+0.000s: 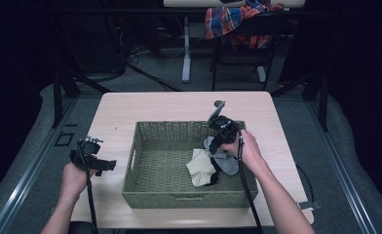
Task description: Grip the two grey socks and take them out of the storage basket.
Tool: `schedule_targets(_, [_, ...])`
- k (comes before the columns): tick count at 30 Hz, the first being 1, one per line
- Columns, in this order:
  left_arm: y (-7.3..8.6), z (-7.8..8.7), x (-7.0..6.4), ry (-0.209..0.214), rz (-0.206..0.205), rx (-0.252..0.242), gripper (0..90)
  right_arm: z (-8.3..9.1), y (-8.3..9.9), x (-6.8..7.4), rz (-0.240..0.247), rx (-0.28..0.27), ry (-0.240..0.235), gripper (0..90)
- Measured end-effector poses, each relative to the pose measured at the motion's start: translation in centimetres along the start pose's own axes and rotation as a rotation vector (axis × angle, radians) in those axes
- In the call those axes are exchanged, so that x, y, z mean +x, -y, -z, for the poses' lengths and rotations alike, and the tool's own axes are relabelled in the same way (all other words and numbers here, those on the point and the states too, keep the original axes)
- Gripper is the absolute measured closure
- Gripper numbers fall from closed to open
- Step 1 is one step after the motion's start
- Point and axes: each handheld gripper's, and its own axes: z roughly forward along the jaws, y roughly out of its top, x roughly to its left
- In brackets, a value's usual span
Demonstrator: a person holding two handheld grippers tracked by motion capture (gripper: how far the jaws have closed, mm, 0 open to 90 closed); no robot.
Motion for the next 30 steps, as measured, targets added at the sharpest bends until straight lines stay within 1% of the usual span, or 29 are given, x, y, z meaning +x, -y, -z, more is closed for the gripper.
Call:
schedule_targets(2, [0.0, 0.0, 0.0, -0.001, 0.003, -0.003, 0.3, -0.2, 0.0, 0.0, 0.002, 0.015, 0.006, 30.9])
schedule_targets(3, [0.0, 0.0, 0.0, -0.001, 0.002, -0.001, 0.3, -0.3, -0.1, -0.1, 0.005, 0.02, 0.002, 31.4])
schedule_targets(4, [0.0, 0.0, 0.0, 0.001, 0.002, 0.001, 0.2, -0.5, -0.1, -0.1, 0.001, 0.018, 0.004, 34.2])
schedule_targets(5, [0.0, -0.1, 0.0, 0.003, 0.002, 0.001, 0.2, -0.6, -0.2, 0.0, 0.002, 0.03, 0.003, 39.3])
schedule_targets(6, [0.0, -0.1, 0.1, 0.005, 0.001, 0.005, 0.3, -0.9, -0.1, 0.0, -0.002, 0.022, -0.002, 46.4])
schedule_targets(7, [0.0, -0.1, 0.1, 0.004, 0.002, 0.002, 0.3, -1.0, -0.2, 0.0, 0.004, 0.03, -0.002, 56.0])
schedule_targets(9, [0.0, -0.1, 0.1, 0.006, 0.002, 0.004, 0.3, -1.1, -0.1, 0.0, -0.002, 0.039, -0.005, 67.3])
schedule_targets(10, [-0.1, -0.1, 0.0, 0.004, 0.002, 0.001, 0.3, -1.0, -0.1, 0.0, 0.006, 0.049, 0.003, 73.2])
schedule_targets(11, [-0.1, -0.1, 0.0, 0.004, -0.003, -0.001, 0.3, -0.9, 0.0, 0.0, -0.002, 0.035, -0.004, 78.1])
schedule_targets(12, [-0.1, -0.1, -0.1, 0.004, -0.003, -0.004, 0.3, -0.7, 0.1, 0.0, -0.006, 0.032, -0.009, 81.0])
schedule_targets(13, [-0.1, -0.1, -0.1, 0.005, -0.004, -0.003, 0.3, -0.4, 0.2, 0.0, -0.003, 0.019, -0.012, 82.5])
schedule_targets(14, [-0.2, -0.1, -0.1, 0.006, -0.004, -0.002, 0.3, 0.0, 0.3, -0.1, -0.005, 0.03, -0.013, 83.3])
schedule_targets(15, [-0.2, -0.1, -0.1, 0.006, -0.004, -0.002, 0.3, 0.0, 0.3, -0.1, -0.005, 0.03, -0.013, 83.3])
schedule_targets(16, [-0.1, -0.1, -0.1, 0.008, -0.005, -0.001, 0.3, 0.7, 0.4, -0.2, -0.002, 0.009, -0.02, 84.3])
schedule_targets(17, [-0.1, -0.1, -0.1, 0.007, -0.003, -0.003, 0.3, 1.0, 0.5, -0.3, 0.005, 0.006, -0.016, 84.5])
schedule_targets(18, [-0.1, -0.1, -0.1, 0.007, -0.001, -0.004, 0.3, 1.2, 0.6, -0.1, -0.018, -0.017, -0.023, 84.5])
schedule_targets(19, [-0.1, -0.1, -0.1, 0.007, -0.001, -0.004, 0.3, 1.6, 0.6, -0.2, -0.003, -0.013, -0.023, 84.6])
schedule_targets(20, [-0.1, -0.2, -0.1, 0.008, -0.001, 0.0, 0.3, 1.9, 0.7, -0.2, -0.011, -0.018, -0.034, 84.6])
schedule_targets(23, [-0.1, -0.3, 0.0, 0.01, 0.004, 0.004, 0.3, 3.0, 0.8, -0.3, 0.0, -0.039, -0.042, 84.8])
schedule_targets(25, [0.0, -0.3, 0.0, 0.009, 0.005, 0.006, 0.3, 3.7, 0.9, -0.3, -0.002, -0.054, -0.041, 84.8])
schedule_targets(26, [0.0, -0.2, 0.0, 0.006, 0.003, 0.004, 0.3, 3.9, 1.0, -0.2, -0.012, -0.074, -0.049, 84.8])
schedule_targets(27, [0.0, -0.1, 0.0, 0.004, 0.005, 0.001, 0.3, 4.3, 1.0, -0.2, -0.001, -0.067, -0.044, 84.8])
schedule_targets(28, [-0.1, -0.1, 0.0, 0.004, 0.007, -0.001, 0.3, 4.6, 1.1, -0.1, -0.001, -0.065, -0.043, 84.8])
schedule_targets(30, [-0.1, -0.1, -0.1, 0.005, 0.007, 0.0, 0.3, 5.0, 1.2, 0.0, -0.002, -0.083, -0.046, 84.8])
